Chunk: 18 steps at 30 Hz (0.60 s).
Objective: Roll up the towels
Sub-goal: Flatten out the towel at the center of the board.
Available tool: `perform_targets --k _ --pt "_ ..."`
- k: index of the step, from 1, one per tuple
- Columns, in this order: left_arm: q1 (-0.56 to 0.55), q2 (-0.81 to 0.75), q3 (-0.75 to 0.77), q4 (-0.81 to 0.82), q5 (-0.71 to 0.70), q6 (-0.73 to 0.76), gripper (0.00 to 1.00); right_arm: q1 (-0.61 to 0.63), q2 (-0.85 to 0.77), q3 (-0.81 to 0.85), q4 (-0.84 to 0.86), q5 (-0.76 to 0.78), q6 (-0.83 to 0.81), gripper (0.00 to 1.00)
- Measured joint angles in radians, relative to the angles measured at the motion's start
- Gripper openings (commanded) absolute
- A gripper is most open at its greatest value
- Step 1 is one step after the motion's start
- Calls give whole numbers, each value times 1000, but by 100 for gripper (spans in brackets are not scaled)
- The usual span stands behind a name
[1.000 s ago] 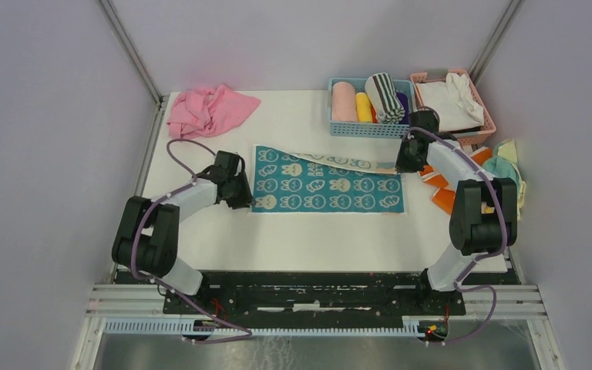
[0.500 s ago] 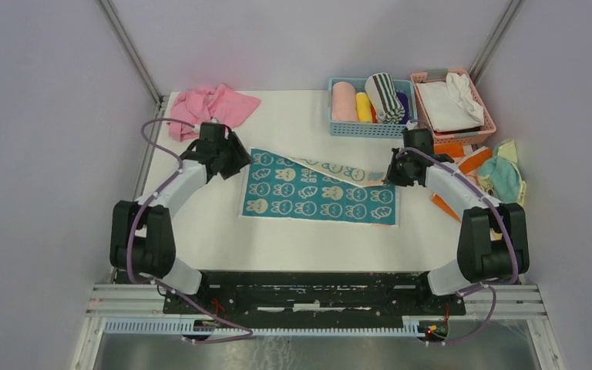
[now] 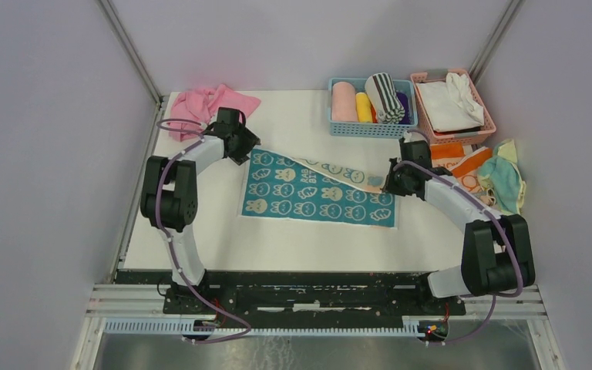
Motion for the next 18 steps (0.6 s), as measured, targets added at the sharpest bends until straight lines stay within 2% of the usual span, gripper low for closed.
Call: perform_targets --k 9,18 --pt "0 81 89 -16 -48 -68 62 3 -133 -85 39 30 2 0" --pt "0 119 116 -31 -48 -93 54 3 -178 -112 68 41 11 1"
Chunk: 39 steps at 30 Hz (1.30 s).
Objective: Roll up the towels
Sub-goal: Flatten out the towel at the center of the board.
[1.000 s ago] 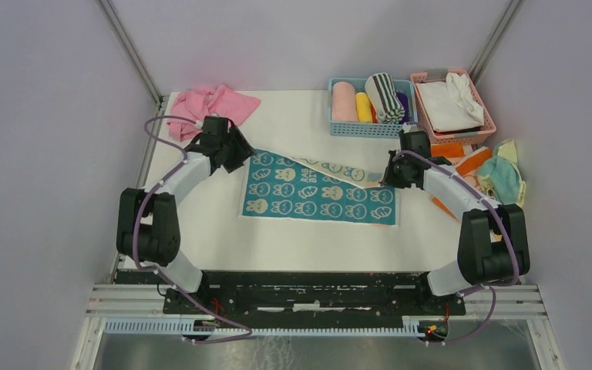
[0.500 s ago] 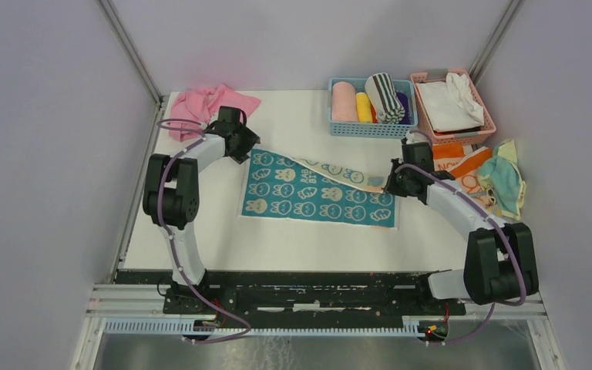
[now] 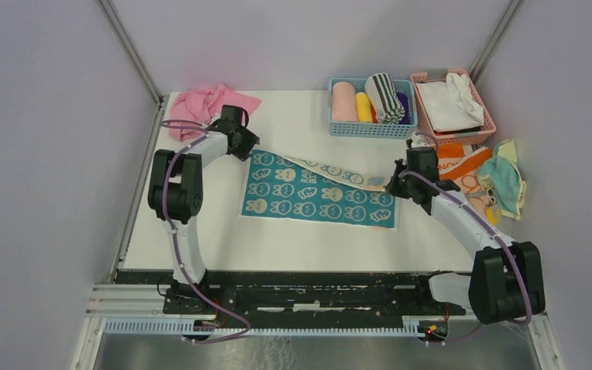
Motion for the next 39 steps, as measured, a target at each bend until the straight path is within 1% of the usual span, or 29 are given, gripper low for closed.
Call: perform_targets --k 2,9,12,16,21,27,28,30,32,36,39 --pt "0 8 0 0 0 0 52 0 -8 0 5 0 2 1" --pt "0 13 0 -5 0 0 51 0 -20 0 27 -1 12 1" --pt "0 30 13 -21 -5 1 49 0 -20 7 35 -3 14 1" --pt "0 55 44 -40 -18 2 43 0 -10 51 40 0 14 1" --pt "6 66 56 -44 -19 3 41 0 52 120 64 1 13 0" --pt "15 101 103 -55 -19 17 32 0 74 121 69 -18 3 0" --pt "16 105 107 -55 -18 20 29 0 74 121 71 -26 1 1" --pt "20 111 113 -53 -16 26 19 0 75 121 77 -43 -7 1" --pt "23 114 113 -53 -14 34 14 0 76 121 80 -56 -14 1" --pt "31 115 107 -48 2 57 14 0 76 121 75 -66 -19 0" --pt "32 76 34 11 6 84 14 0 71 121 42 -74 -19 1"
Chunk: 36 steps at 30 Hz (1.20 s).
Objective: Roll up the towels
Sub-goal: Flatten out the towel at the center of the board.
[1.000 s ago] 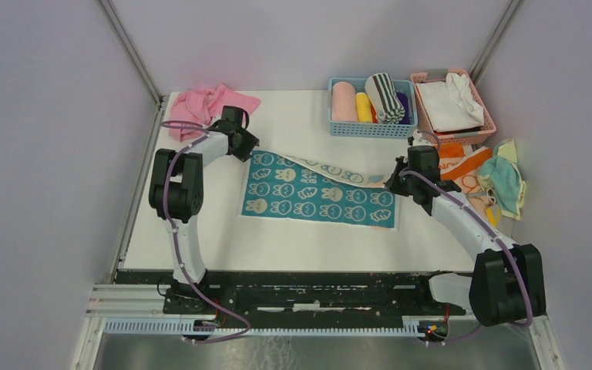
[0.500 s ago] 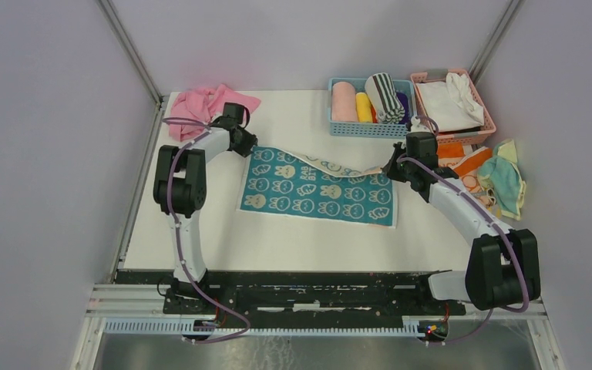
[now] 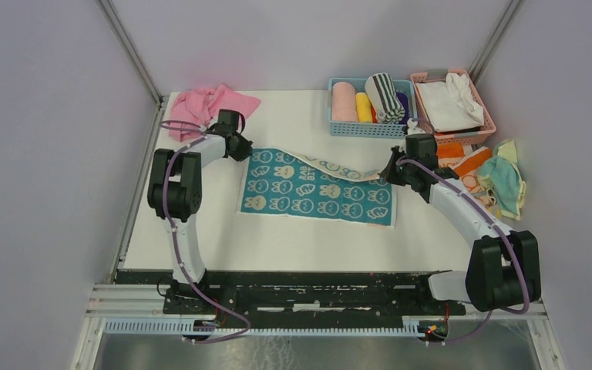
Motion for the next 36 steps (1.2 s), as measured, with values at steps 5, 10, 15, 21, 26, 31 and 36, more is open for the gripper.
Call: perform_targets --k 5,10,15,21,26,31,36 --pt "6 -177 -263 68 4 52 15 0 -26 0 -111 -24 2 1" --pt "18 -341 -455 61 2 106 28 0 -58 9 -242 -37 3 1" --pt "55 -426 -534 35 14 128 46 0 -48 56 -306 -38 2 1" --pt "74 -444 -510 -23 22 132 51 1 44 175 -325 -10 -1 1" --pt "74 -443 -468 -48 5 171 53 1 190 311 -325 31 3 20" --pt "74 -443 -444 -80 -22 244 57 1 428 481 -325 126 2 44" --pt "80 -442 -366 -142 -32 397 60 -7 563 571 -326 167 -101 55"
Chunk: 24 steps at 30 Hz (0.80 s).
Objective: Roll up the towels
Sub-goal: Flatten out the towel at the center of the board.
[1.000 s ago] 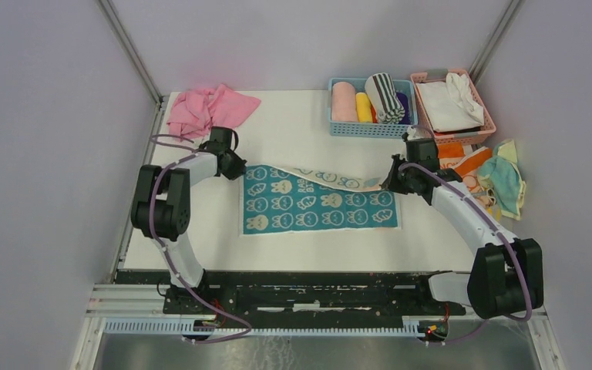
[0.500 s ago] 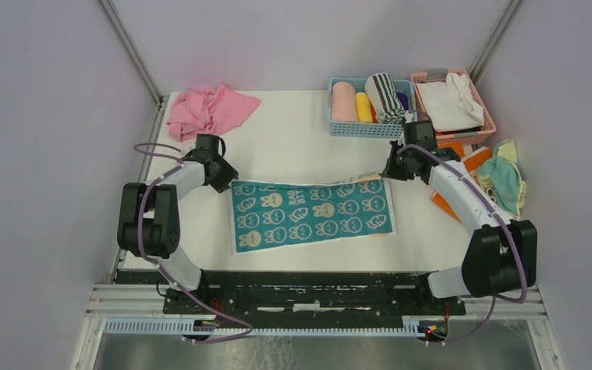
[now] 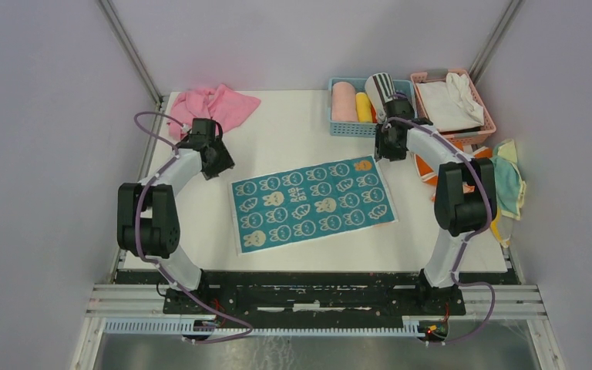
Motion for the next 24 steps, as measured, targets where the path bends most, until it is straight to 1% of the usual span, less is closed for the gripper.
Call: perform_targets --k 2,6,8,12,15,18,21,24 --pt "3 1 39 -18 0 80 61 -6 1 2 -7 -16 -92 56" --pt "5 23 102 -53 9 258 62 -21 11 47 -42 -94 -301 56" --pt "5 47 124 -70 13 328 62 -24 34 92 -66 -135 -393 50" --pt "5 113 165 -115 28 443 62 -28 105 172 -90 -216 -578 47" --pt "5 140 173 -140 37 486 62 -28 161 196 -99 -264 -695 47" --pt "5 145 173 -154 39 504 62 -28 192 197 -107 -309 -774 47" --pt "6 145 173 -158 39 519 62 -28 212 206 -108 -351 -824 47" --pt "6 145 173 -159 40 527 62 -28 246 249 -108 -381 -853 46"
